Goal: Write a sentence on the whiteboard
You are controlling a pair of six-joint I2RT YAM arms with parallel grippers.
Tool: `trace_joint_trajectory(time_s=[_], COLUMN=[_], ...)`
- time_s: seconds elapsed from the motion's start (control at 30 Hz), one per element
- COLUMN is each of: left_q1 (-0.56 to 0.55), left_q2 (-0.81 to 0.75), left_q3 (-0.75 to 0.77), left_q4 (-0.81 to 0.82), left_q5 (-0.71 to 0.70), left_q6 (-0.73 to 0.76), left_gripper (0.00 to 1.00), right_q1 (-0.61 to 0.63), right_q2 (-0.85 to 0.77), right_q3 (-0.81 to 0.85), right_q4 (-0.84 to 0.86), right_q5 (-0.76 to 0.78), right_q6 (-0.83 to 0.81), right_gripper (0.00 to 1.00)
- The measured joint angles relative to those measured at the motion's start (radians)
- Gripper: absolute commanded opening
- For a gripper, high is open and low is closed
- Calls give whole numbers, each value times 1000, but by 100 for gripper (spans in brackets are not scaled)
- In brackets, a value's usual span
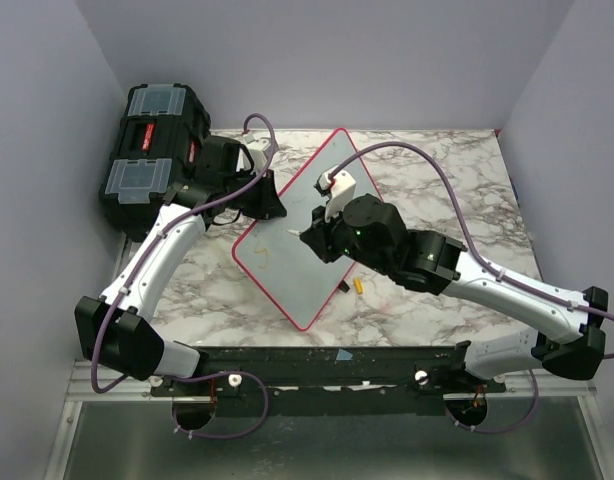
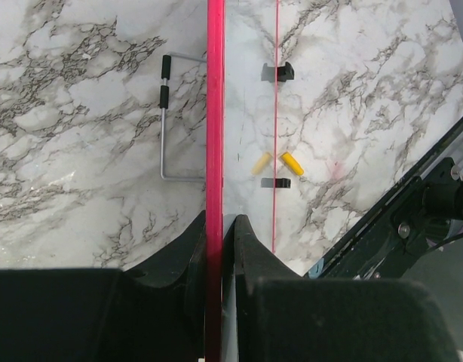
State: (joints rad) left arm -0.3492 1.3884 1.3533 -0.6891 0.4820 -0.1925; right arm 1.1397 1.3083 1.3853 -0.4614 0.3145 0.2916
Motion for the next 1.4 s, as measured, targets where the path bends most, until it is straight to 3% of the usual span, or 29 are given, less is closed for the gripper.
trace_joint_trajectory(time_s=[0.47,1.4], left_q1=[0,-3], left_q2=[5,24], left_q3=[17,47], left_q4=[-22,-54], left_q5=[-3,-3], left_q6=[7,18], left_gripper=[0,0], right_q1=[0,0], right_q2=[116,187], right_q3=[5,6], right_q4=[70,139], right_q5=[-54,-96], right_q6=[-133,-162], right_gripper=[1,1])
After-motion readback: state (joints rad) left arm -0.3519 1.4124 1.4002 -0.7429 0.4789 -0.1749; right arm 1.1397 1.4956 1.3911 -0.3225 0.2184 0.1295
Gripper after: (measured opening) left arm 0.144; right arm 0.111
